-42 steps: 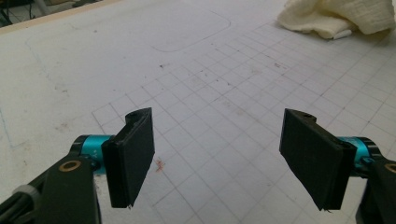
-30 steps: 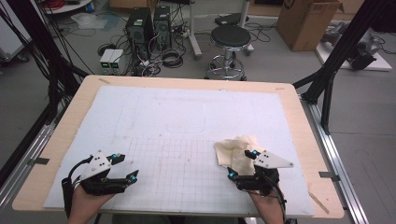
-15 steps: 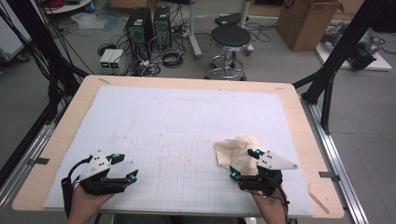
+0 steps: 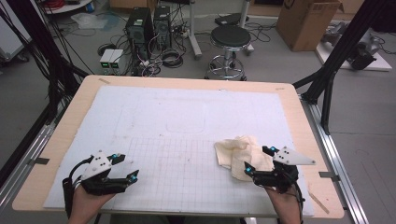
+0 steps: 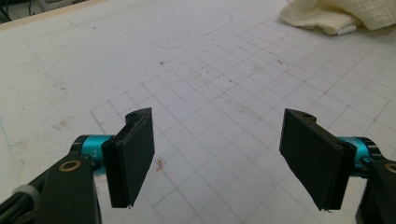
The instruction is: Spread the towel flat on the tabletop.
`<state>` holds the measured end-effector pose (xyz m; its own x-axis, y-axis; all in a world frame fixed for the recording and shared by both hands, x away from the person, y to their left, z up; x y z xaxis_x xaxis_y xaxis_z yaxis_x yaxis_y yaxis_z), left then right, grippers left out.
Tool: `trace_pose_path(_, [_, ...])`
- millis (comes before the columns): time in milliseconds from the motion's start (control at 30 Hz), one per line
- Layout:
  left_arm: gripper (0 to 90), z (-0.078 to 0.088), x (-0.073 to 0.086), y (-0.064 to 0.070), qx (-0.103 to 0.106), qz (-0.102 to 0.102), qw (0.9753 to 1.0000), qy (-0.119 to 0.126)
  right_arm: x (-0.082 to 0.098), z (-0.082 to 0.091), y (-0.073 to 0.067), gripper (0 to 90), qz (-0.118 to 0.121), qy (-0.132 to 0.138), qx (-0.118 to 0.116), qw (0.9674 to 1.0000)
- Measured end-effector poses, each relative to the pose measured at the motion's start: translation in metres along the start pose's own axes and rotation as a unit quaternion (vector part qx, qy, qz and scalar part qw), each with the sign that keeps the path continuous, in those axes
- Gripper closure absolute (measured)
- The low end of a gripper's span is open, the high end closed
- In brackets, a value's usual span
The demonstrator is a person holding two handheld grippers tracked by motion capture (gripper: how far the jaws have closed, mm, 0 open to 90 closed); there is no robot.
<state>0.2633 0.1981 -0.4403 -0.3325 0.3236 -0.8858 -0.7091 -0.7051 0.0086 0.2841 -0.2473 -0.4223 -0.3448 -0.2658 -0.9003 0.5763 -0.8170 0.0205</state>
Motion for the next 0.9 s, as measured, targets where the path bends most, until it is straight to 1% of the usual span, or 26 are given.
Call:
trace_pose_path(33, [26.8, 0.000, 0.000, -0.001, -0.002, 0.002, 1.0000, 0.001, -0.002, -0.001, 0.003, 12.5, -0.002, -0.005, -0.016, 0.9999])
trace_pose_path(67, [26.8, 0.001, 0.001, -0.001, -0.003, 0.003, 1.0000, 0.000, -0.002, -0.001, 0.003, 12.5, -0.002, -0.005, -0.016, 0.9999])
trace_pose_path(133, [26.8, 0.002, 0.001, -0.003, -0.006, 0.006, 1.0000, 0.005, -0.007, -0.006, 0.005, 12.5, 0.000, -0.016, -0.031, 0.9994])
trace_pose_path(267, [26.8, 0.002, 0.001, -0.005, -0.009, 0.010, 0.9999, 0.005, -0.011, -0.013, 0.007, 13.8, -0.004, -0.016, -0.031, 0.9994])
trace_pose_path(300, [26.8, 0.002, 0.002, -0.005, -0.008, 0.011, 0.9999, 0.004, -0.012, -0.020, 0.008, 14.3, -0.008, -0.019, -0.032, 0.9993])
trace_pose_path(333, [26.8, 0.002, 0.002, -0.005, -0.007, 0.011, 0.9999, 0.003, -0.012, -0.020, 0.008, 14.3, -0.008, -0.019, -0.032, 0.9993])
trace_pose_path(367, [26.8, 0.002, 0.002, -0.005, -0.008, 0.011, 0.9999, 0.002, -0.012, -0.024, 0.008, 14.9, -0.012, -0.019, -0.034, 0.9992])
trace_pose_path(400, [26.8, 0.001, 0.002, -0.005, -0.008, 0.010, 0.9999, 0.002, -0.011, -0.032, 0.008, 16.9, -0.014, -0.026, -0.037, 0.9989])
trace_pose_path(433, [26.8, 0.001, 0.002, -0.005, -0.008, 0.010, 0.9999, 0.003, -0.010, -0.036, 0.009, 18.9, -0.007, -0.032, -0.033, 0.9989])
trace_pose_path(467, [26.8, 0.001, 0.002, -0.006, -0.008, 0.010, 0.9999, 0.003, -0.010, -0.036, 0.009, 18.9, -0.007, -0.032, -0.033, 0.9989])
trace_pose_path(500, [26.8, 0.001, 0.002, -0.006, -0.009, 0.009, 0.9999, 0.002, -0.009, -0.039, 0.009, 21.4, -0.002, -0.040, -0.032, 0.9987])
trace_pose_path(533, [26.8, 0.002, 0.003, -0.005, -0.008, 0.009, 0.9999, 0.000, -0.006, -0.044, 0.009, 26.7, 0.002, -0.049, -0.027, 0.9984])
trace_pose_path(567, [26.8, 0.002, 0.003, -0.005, -0.008, 0.009, 0.9999, 0.000, -0.004, -0.047, 0.010, 29.6, 0.003, -0.054, -0.026, 0.9982])
trace_pose_path(600, [26.8, 0.001, 0.003, -0.005, -0.009, 0.009, 0.9999, 0.001, -0.004, -0.047, 0.010, 29.6, 0.003, -0.054, -0.026, 0.9982])
trace_pose_path(633, [27.2, 0.001, 0.003, -0.005, -0.009, 0.010, 0.9999, 0.001, 0.001, -0.051, 0.011, 34.0, -0.001, -0.069, -0.027, 0.9972])
trace_pose_path(667, [27.2, 0.002, 0.003, -0.006, -0.010, 0.009, 0.9999, 0.000, 0.001, -0.051, 0.011, 34.0, -0.001, -0.069, -0.027, 0.9972])
trace_pose_path(700, [27.3, 0.002, 0.004, -0.006, -0.010, 0.010, 0.9999, -0.001, 0.004, -0.054, 0.011, 37.7, -0.005, -0.077, -0.033, 0.9965])
trace_pose_path(733, [27.3, 0.001, 0.003, -0.006, -0.010, 0.011, 0.9999, -0.001, 0.008, -0.056, 0.010, 44.8, -0.009, -0.079, -0.040, 0.9960])
trace_pose_path(767, [27.3, 0.001, 0.003, -0.006, -0.009, 0.011, 0.9999, 0.000, 0.010, -0.057, 0.009, 47.4, -0.009, -0.083, -0.039, 0.9958])
trace_pose_path(800, [27.3, 0.001, 0.003, -0.006, -0.009, 0.010, 0.9999, 0.000, 0.010, -0.057, 0.009, 47.4, -0.009, -0.083, -0.039, 0.9958])
trace_pose_path(867, [27.3, 0.001, 0.003, -0.005, -0.009, 0.008, 0.9999, -0.003, 0.014, -0.059, 0.009, 50.4, -0.005, -0.094, -0.040, 0.9948])
trace_pose_path(900, [27.4, 0.000, 0.003, -0.005, -0.009, 0.008, 0.9999, -0.003, 0.017, -0.061, 0.009, 54.1, -0.002, -0.103, -0.036, 0.9940])
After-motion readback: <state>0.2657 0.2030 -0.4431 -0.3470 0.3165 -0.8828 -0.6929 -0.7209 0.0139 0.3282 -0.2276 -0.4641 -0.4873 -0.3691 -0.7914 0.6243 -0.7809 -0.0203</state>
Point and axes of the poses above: each handheld gripper's, and its own axes: z roughly backward along the jaws, x roughly out of its underside, y roughly to its right, the point moved 6 cm from there along -z, roughly forward along the jaws, and after that the axes turned 3 degrees about x, right-handed, at the moved point
